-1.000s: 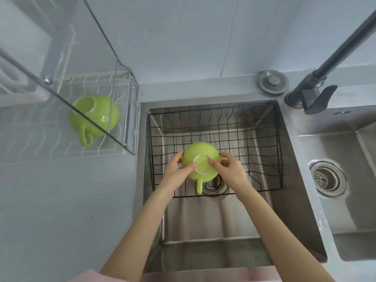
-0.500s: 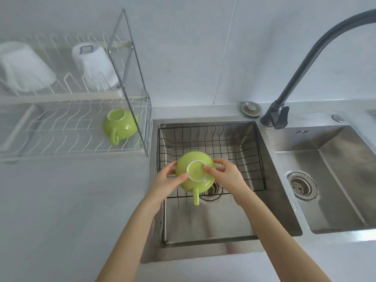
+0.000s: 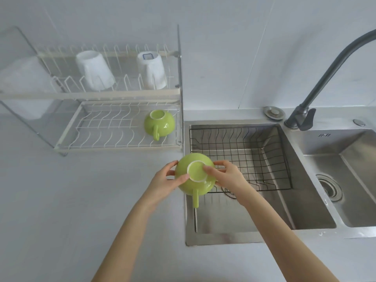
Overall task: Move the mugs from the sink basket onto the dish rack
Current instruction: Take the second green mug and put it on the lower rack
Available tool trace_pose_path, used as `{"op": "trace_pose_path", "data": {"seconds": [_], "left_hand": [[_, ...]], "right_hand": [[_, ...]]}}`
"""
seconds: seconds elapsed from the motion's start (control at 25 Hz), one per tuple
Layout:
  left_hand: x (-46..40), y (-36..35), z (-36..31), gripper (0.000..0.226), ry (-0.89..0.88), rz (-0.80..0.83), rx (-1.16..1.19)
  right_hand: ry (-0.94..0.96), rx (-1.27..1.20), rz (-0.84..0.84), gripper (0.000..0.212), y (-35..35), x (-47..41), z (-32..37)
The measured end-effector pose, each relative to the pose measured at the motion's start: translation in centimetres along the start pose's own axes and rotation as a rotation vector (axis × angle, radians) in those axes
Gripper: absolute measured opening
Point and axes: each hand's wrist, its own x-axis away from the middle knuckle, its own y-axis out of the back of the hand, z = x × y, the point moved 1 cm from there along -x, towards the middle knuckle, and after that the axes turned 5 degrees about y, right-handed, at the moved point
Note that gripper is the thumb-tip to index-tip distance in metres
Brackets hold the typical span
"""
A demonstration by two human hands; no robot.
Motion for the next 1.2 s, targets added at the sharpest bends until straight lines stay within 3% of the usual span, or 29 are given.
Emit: {"op": "trace_pose_path", "data": {"seconds": [0.44, 0.84, 1.2], "left_hand": [[0.2, 9.7, 2.3, 0.065, -0.038, -0.033, -0.097], [-3.3, 17.8, 2.0, 0.071, -0.101, -0.118, -0.149], [-8.5, 23.5, 0.0, 0.063, -0.133, -0.231, -0.284]], "right_hand": [[0.059, 0.048, 0.068, 0.063, -9.0, -1.0, 4.0], [0.186, 0.332, 0.21, 0.071, -15.2, -4.4, 10.1], [0.244, 0.487, 0.212, 0.065, -20.0, -11.2, 14.6]]}}
